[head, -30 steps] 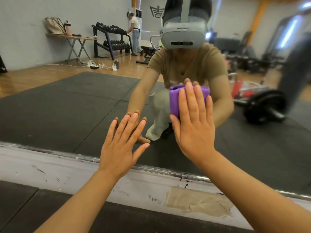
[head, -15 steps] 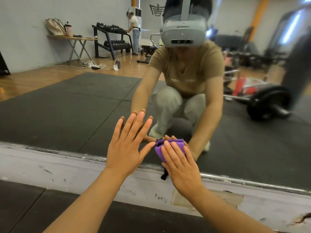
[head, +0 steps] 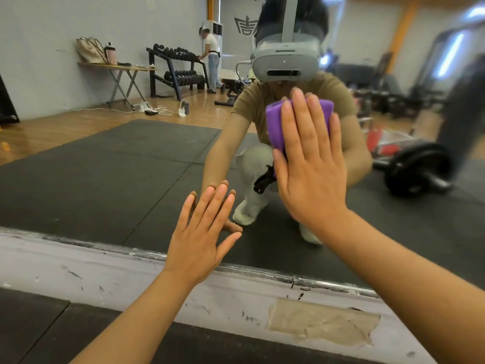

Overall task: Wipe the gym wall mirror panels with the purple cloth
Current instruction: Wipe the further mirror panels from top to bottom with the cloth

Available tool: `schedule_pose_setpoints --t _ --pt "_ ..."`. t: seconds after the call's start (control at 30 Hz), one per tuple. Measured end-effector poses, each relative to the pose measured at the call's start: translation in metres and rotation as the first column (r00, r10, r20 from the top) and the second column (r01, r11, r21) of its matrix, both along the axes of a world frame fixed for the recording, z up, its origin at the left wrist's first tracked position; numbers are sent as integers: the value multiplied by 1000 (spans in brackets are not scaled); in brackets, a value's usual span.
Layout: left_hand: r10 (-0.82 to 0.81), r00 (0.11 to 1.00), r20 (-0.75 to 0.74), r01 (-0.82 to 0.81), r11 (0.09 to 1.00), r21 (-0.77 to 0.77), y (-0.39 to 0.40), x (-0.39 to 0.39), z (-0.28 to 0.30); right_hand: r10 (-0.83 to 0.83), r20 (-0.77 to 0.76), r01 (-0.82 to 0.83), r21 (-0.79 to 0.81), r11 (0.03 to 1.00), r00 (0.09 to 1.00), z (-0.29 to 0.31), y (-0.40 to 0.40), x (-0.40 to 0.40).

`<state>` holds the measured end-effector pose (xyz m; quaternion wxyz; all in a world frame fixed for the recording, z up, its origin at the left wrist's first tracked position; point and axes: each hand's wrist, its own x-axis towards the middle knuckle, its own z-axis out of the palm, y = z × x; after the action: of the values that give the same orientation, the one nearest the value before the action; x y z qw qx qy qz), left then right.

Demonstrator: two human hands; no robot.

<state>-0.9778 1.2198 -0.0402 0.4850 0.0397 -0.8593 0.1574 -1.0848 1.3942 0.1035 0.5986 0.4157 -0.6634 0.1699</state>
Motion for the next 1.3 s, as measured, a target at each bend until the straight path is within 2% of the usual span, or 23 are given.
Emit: schedule_pose_setpoints --t 0.07,0.13,0.2,0.27,0.33,0.37,0.53,0.67,0.73,0.9,1.0,1.1,1.17,1.23,1.3 --pt "7 1000 6 -7 1000 -8 -1 2 0 13 -32 -9 115 993 999 -26 -1 1" --pt "5 1000 20 -5 1000 -23 -4 4 0 10 -120 28 306 952 993 -65 6 -4" --pt "0 999 43 2 999 -42 -9 6 1 -5 -195 101 484 870 981 -106 21 -10" --pt "1 998 64 3 998 -60 -13 8 3 -30 -273 203 635 746 962 -140 34 -13" --pt "17 996 83 -11 997 -73 -14 9 4 -36 -307 255 713 654 951 -163 40 -12" --pt "26 996 89 -20 997 -75 -14 10 5 -41 -308 262 725 637 951 -169 40 -12" --pt "48 996 81 -41 996 -85 -14 14 9 25 -384 287 730 621 923 -145 42 -19" --pt "58 997 55 -54 995 -79 -16 14 9 23 -315 171 574 801 949 -82 31 -21" --pt "64 997 49 -59 993 -100 -17 13 9 33 -304 127 492 861 952 -40 23 -20" --pt "118 991 68 -109 986 -125 -17 14 9 -2 -342 114 309 944 940 59 8 -15" --pt "149 986 78 -137 981 -137 -17 16 11 -67 -285 121 177 977 956 99 -3 -13" --pt "164 984 66 -153 978 -143 -15 18 12 -74 -203 95 95 991 976 99 -9 -9" --pt "173 983 64 -162 976 -145 -15 18 11 -34 -171 55 117 992 985 78 -10 -5" --pt "181 981 65 -170 975 -144 -14 18 11 7 -204 40 224 974 979 43 -5 -6" --pt "186 981 61 -177 976 -129 -13 18 11 32 -270 80 392 917 962 -3 2 -10"
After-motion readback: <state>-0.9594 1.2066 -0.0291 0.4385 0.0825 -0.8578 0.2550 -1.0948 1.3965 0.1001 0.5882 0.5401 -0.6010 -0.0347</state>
